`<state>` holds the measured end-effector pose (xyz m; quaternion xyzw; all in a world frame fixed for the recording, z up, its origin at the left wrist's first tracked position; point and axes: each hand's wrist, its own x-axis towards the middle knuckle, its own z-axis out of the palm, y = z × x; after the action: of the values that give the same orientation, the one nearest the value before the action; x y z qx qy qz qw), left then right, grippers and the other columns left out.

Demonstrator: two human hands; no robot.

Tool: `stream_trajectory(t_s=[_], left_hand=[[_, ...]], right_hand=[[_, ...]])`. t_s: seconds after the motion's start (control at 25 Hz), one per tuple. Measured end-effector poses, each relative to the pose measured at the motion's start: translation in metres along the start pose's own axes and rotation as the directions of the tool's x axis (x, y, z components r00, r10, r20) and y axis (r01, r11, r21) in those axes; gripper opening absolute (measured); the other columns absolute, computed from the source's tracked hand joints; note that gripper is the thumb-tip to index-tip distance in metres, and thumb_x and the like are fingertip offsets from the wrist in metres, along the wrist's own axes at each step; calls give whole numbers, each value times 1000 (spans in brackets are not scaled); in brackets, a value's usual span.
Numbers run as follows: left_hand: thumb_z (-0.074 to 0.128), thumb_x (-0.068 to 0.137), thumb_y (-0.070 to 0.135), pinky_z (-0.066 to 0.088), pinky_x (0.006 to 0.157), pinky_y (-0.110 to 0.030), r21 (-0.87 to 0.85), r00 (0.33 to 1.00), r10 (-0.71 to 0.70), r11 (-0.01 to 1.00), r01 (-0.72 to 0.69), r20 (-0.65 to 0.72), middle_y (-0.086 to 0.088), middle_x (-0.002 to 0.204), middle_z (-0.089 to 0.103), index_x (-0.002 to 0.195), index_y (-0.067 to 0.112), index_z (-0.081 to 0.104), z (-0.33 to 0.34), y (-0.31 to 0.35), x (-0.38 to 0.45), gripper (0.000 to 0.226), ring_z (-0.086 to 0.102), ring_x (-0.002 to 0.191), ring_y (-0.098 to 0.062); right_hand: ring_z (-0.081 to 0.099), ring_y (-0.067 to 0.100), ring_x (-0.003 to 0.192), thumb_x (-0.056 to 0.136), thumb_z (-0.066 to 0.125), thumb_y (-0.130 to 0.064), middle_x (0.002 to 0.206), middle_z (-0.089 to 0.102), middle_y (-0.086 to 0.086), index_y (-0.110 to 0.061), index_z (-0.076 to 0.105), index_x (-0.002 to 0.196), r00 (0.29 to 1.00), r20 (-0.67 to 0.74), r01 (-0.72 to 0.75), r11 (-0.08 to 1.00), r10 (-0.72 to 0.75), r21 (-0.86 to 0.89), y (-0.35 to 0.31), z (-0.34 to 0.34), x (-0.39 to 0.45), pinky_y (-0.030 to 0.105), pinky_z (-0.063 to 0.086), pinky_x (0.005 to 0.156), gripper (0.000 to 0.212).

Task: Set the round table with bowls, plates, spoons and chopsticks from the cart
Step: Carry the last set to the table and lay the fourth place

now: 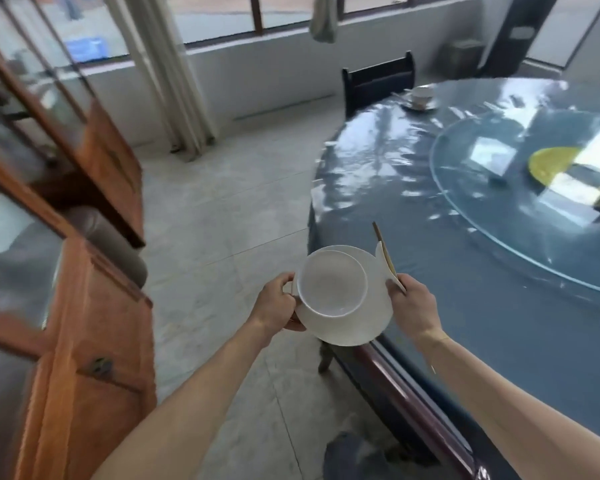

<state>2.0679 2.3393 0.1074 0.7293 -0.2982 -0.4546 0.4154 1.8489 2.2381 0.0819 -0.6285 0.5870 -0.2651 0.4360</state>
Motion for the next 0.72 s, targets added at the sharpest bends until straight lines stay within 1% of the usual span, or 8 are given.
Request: stream_trajectory(t_s=[0.12,0.2,0.28,0.4,0.52,0.6,0.72], left_hand=[[38,88,-6,59,51,-33,40,996,25,999,-28,90,-13,103,71,95,37,61,36,31,42,50,73,77,-28],[38,86,-9,58,48,-30,77,991,21,997,-31,134,-13,101,71,102,32,62,60,48,65,50,73,71,-23],[35,85,-11,59,48,-34,101,981,0,995,-20,193,-12,97,70,113,26,61,85,64,86,53,72,62,-22],[32,82,-12,61,50,-40,179,961,-23,983,-28,277,-15,89,70,119,25,57,119,80,112,58,71,60,-24],[32,80,-11,63,55,-42,248,931,-65,968,-28,359,-14,82,71,118,28,56,152,91,133,60,72,61,-24],[32,79,-11,63,55,-42,276,908,-84,960,-36,410,-14,80,71,116,29,57,170,94,145,60,72,60,-23],[35,80,-9,63,56,-40,333,864,-110,940,-69,491,-16,84,74,116,30,57,194,93,166,57,75,66,-27]], right_hand=[[49,14,61,96,46,-29,66,58,-5,-25,56,68,991,-112,-65,997,67,29,12,-26,30,31,39,54,30],[49,14,61,96,46,-28,65,57,-4,-23,56,68,978,-176,-106,994,111,40,21,-43,45,31,39,54,30],[49,15,61,97,47,-26,65,57,-3,-22,55,69,962,-224,-147,987,157,59,31,-61,58,32,39,54,30],[50,18,63,97,47,-27,67,59,-2,-21,58,73,934,-284,-204,976,217,73,46,-83,70,34,40,57,27],[52,21,66,97,48,-26,68,61,-2,-22,58,75,890,-359,-265,959,282,97,64,-100,74,33,41,58,25],[55,21,67,97,47,-28,70,63,-1,-23,61,80,859,-386,-315,942,336,117,76,-106,74,33,41,56,23],[55,22,64,96,47,-30,69,64,0,-21,62,82,796,-431,-395,904,426,164,94,-107,74,32,41,55,23]])
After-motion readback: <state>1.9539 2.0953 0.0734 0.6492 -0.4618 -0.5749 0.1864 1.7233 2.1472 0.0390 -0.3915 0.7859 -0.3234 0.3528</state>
